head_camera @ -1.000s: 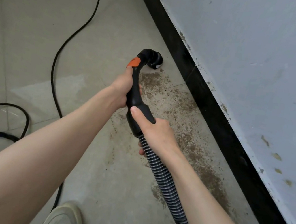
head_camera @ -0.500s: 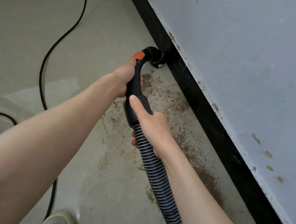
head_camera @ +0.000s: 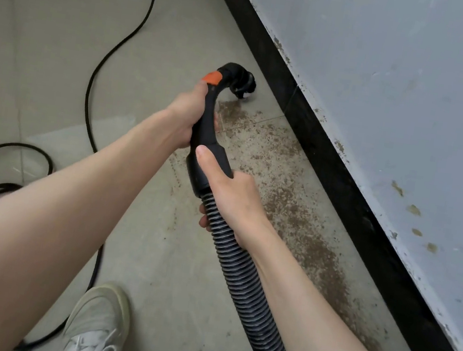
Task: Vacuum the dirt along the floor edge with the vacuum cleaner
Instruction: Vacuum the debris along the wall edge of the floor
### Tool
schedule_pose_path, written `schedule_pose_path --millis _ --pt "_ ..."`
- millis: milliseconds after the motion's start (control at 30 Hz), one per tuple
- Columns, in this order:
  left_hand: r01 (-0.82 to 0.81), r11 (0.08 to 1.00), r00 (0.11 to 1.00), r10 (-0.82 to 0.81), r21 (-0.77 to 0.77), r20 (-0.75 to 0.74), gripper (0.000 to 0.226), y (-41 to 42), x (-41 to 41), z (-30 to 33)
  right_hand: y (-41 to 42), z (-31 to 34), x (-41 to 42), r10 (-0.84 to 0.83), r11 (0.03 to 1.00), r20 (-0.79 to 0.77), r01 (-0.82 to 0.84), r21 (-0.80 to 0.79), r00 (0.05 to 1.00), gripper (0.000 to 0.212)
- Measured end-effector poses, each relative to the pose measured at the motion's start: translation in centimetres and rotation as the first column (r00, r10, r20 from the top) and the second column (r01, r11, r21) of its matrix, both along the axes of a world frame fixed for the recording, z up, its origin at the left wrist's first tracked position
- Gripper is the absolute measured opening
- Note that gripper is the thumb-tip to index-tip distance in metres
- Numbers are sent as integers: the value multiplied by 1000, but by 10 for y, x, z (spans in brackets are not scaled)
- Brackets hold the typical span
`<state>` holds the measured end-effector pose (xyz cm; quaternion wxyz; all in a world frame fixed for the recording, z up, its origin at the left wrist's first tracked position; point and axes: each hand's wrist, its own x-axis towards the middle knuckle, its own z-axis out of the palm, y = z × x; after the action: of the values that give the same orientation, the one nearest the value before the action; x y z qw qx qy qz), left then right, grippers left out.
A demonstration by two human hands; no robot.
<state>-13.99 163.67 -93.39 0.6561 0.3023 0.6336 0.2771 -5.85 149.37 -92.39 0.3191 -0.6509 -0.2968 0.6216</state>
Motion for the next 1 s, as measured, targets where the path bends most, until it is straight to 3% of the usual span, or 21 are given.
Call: schedule_pose_path --millis 367,567,1000 --pt "-203 978 979 204 35 -23 48 -65 -65 14 -50 14 -30 214 977 -49 -213 22 976 62" --pt "-367 926 926 373 -89 54 49 -91 -113 -10 -51 2 -53 394 919 50 -395 17 918 63" --pt "-407 906 905 417 -115 81 50 -77 -100 -38 -37 -19 -45 365 931 89 -365 -14 927 62"
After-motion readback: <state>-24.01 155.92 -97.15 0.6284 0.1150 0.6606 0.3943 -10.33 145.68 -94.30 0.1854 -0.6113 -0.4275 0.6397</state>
